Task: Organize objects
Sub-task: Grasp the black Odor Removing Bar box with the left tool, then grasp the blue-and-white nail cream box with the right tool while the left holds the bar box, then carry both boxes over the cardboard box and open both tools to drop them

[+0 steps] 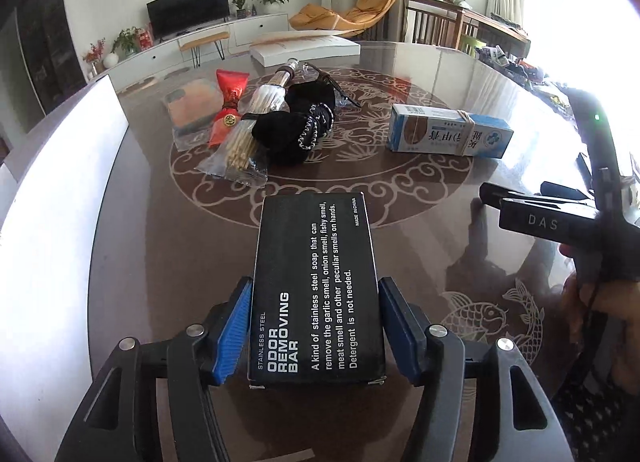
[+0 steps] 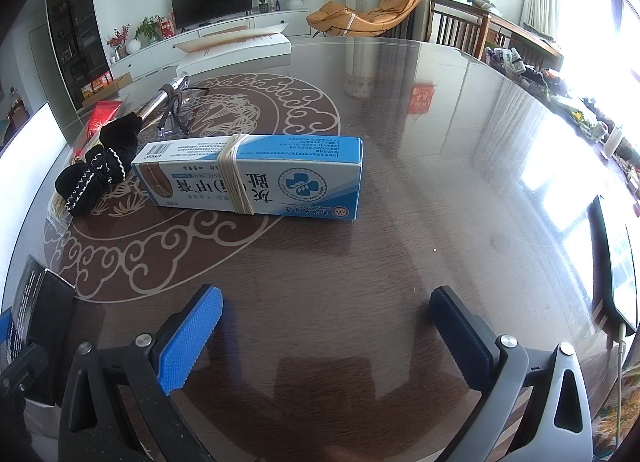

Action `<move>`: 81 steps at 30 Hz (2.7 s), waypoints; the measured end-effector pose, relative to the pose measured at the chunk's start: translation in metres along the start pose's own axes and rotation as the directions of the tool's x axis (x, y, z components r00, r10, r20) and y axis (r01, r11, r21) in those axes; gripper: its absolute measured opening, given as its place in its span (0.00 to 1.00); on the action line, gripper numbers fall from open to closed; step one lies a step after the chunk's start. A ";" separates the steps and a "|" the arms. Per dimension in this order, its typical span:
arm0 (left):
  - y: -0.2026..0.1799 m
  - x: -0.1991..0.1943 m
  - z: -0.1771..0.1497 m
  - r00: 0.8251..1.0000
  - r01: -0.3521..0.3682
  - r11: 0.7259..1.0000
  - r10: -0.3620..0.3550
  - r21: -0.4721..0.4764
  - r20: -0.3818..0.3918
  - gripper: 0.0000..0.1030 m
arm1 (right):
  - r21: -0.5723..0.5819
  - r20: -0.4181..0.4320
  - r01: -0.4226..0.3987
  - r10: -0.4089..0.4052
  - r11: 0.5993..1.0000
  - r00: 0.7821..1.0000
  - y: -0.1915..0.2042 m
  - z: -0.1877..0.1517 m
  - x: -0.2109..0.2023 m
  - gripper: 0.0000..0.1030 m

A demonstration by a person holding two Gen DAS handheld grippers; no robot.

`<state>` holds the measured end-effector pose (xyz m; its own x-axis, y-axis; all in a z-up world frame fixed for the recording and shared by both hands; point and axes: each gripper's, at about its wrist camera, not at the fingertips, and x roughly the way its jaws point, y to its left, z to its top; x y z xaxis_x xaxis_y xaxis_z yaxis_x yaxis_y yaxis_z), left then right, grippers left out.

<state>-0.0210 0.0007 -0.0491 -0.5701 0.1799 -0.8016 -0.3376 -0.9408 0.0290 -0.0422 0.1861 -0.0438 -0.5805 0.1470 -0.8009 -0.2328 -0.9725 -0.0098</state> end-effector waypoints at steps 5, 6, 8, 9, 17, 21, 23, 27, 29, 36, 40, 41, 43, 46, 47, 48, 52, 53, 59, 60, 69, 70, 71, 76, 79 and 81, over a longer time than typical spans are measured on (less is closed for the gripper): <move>0.003 0.027 0.013 0.998 -0.057 0.998 0.058 0.033 -0.024 0.83 | 0.000 0.000 0.000 0.000 1.000 1.000 0.000 0.000 0.000 1.00; 0.007 0.030 0.015 0.999 -0.050 0.999 0.050 0.016 -0.015 0.84 | 0.001 0.001 -0.002 0.002 1.000 1.000 0.000 0.000 0.000 1.00; 0.017 0.036 0.017 1.000 -0.028 0.999 0.028 -0.039 -0.012 0.86 | 0.000 0.000 -0.002 0.002 1.000 1.000 0.000 0.000 0.000 1.00; 0.022 0.039 0.017 1.000 -0.019 0.997 0.017 -0.068 -0.019 0.88 | 0.000 0.000 -0.003 0.003 1.000 1.000 0.000 0.000 0.000 1.00; 0.025 0.044 0.017 0.999 -0.040 0.995 0.039 -0.095 -0.019 0.96 | -0.193 0.123 -0.003 0.028 0.981 0.992 0.005 0.028 -0.035 1.00; 0.024 0.046 0.018 0.999 -0.028 0.996 0.026 -0.085 -0.030 1.00 | -0.505 -0.048 -0.151 0.148 0.850 0.988 0.030 0.076 -0.021 1.00; 0.025 0.047 0.019 0.999 -0.024 0.996 0.021 -0.086 -0.030 1.00 | -0.573 -0.153 -0.216 0.155 0.790 0.976 0.040 0.086 -0.002 1.00; 0.024 0.045 0.019 0.999 -0.023 0.996 0.020 -0.087 -0.029 1.00 | -0.565 -0.328 -0.353 0.189 0.746 0.926 0.054 0.081 0.028 0.37; 0.025 0.045 0.019 0.999 -0.022 0.996 0.019 -0.088 -0.028 1.00 | -0.456 -0.365 -0.416 0.261 0.787 0.894 0.048 0.079 0.029 0.25; 0.025 0.045 0.019 0.999 -0.022 0.996 0.019 -0.088 -0.029 1.00 | 0.196 -0.326 -0.681 0.702 0.706 0.634 -0.019 0.035 0.022 0.27; 0.025 0.045 0.019 0.999 -0.022 0.996 0.019 -0.087 -0.029 1.00 | 0.228 -0.211 -0.538 0.581 0.811 0.786 -0.063 0.015 0.009 0.37; 0.025 0.046 0.019 0.999 -0.022 0.996 0.020 -0.087 -0.029 1.00 | 0.206 -0.191 -0.488 0.524 0.848 0.830 -0.067 0.015 0.001 0.40; 0.025 0.045 0.019 0.999 -0.022 0.996 0.019 -0.088 -0.028 1.00 | 0.131 -0.157 -0.417 0.434 0.899 0.887 -0.063 0.015 -0.017 0.54; 0.025 0.046 0.019 0.999 -0.022 0.996 0.019 -0.088 -0.028 1.00 | 0.008 -0.125 -0.369 0.367 0.930 0.922 -0.032 0.018 -0.033 0.95; 0.025 0.046 0.019 0.999 -0.022 0.996 0.020 -0.088 -0.028 1.00 | -0.048 -0.115 -0.339 0.332 0.939 0.936 -0.019 0.017 -0.038 0.96; 0.025 0.046 0.019 0.999 -0.023 0.996 0.021 -0.087 -0.029 1.00 | -0.110 -0.109 -0.298 0.287 0.948 0.952 -0.006 0.014 -0.040 0.96; 0.025 0.045 0.019 0.999 -0.023 0.996 0.021 -0.087 -0.028 1.00 | -0.276 -0.102 -0.093 0.067 0.957 0.993 0.031 0.008 -0.019 0.96; 0.025 0.045 0.019 0.999 -0.023 0.996 0.021 -0.087 -0.028 1.00 | -0.282 -0.105 -0.079 0.051 0.956 0.993 0.034 0.004 -0.015 0.96; 0.025 0.045 0.019 0.999 -0.024 0.996 0.022 -0.087 -0.028 1.00 | -0.173 -0.087 -0.133 0.119 0.976 0.989 0.014 -0.005 -0.002 1.00; 0.025 0.045 0.019 0.999 -0.024 0.996 0.022 -0.087 -0.029 1.00 | -0.168 -0.066 -0.130 0.120 0.977 0.991 0.010 -0.007 -0.002 1.00; 0.026 0.045 0.020 0.999 -0.017 0.997 0.014 -0.077 -0.037 1.00 | -0.144 -0.037 -0.140 0.136 0.980 0.990 0.000 -0.010 0.004 1.00; 0.025 0.045 0.019 0.999 -0.006 0.998 0.003 -0.062 -0.048 1.00 | -0.114 -0.035 -0.172 0.169 0.979 0.985 -0.007 -0.009 0.003 1.00; 0.025 0.043 0.019 0.998 0.007 0.999 -0.010 -0.041 -0.062 1.00 | -0.067 -0.033 -0.222 0.220 0.973 0.975 -0.015 -0.006 -0.003 1.00; 0.024 0.033 0.006 0.994 0.025 1.000 -0.026 -0.013 -0.103 1.00 | 0.005 -0.130 -0.317 0.315 0.948 0.940 -0.029 0.004 -0.008 1.00; 0.021 0.031 0.003 0.995 0.016 1.000 -0.016 -0.007 -0.098 1.00 | -0.132 -0.172 -0.277 0.253 0.952 0.952 -0.010 0.007 -0.011 0.96; 0.020 0.026 0.007 0.998 0.026 1.000 -0.026 -0.015 -0.062 0.62 | -0.153 -0.194 -0.260 0.229 0.954 0.954 -0.006 0.007 -0.008 0.63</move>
<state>-0.0478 -0.0110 -0.0656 -0.5132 0.1864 -0.8378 -0.3409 -0.9401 -0.0004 -0.0415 0.1917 -0.0332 -0.4556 -0.1170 -0.8824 0.0481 -0.9931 0.1068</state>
